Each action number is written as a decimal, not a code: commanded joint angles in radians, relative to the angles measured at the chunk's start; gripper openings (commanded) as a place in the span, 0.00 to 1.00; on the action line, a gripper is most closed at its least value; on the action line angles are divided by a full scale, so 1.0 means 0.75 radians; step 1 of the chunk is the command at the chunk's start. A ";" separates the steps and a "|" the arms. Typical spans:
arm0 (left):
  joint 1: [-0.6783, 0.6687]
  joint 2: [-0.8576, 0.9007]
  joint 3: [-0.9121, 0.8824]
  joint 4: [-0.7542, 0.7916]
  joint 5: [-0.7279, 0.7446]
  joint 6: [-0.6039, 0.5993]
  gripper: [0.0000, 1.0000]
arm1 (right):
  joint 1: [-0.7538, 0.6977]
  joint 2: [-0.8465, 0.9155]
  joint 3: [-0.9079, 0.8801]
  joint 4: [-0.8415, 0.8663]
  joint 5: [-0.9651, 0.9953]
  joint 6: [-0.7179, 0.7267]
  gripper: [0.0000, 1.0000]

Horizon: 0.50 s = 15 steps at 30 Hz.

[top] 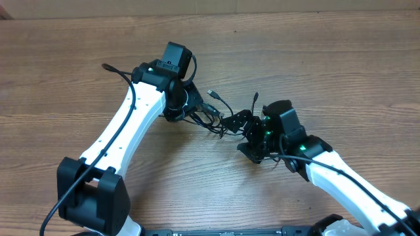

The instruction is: Untangle cables

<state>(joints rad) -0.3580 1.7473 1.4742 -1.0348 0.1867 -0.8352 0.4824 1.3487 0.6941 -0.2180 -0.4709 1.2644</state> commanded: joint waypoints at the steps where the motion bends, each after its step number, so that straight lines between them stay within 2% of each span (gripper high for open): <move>1: -0.003 -0.097 0.058 -0.001 0.034 0.128 0.04 | 0.009 0.082 0.013 0.053 -0.027 0.094 1.00; 6: -0.003 -0.170 0.058 0.000 0.053 0.128 0.04 | 0.009 0.175 0.013 0.136 -0.125 0.100 1.00; 15: -0.003 -0.214 0.058 -0.001 0.223 0.138 0.04 | 0.009 0.187 0.013 0.287 -0.179 0.115 1.00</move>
<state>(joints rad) -0.3580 1.6100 1.4887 -1.0348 0.2783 -0.7570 0.4850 1.4879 0.6941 -0.0273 -0.5774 1.3354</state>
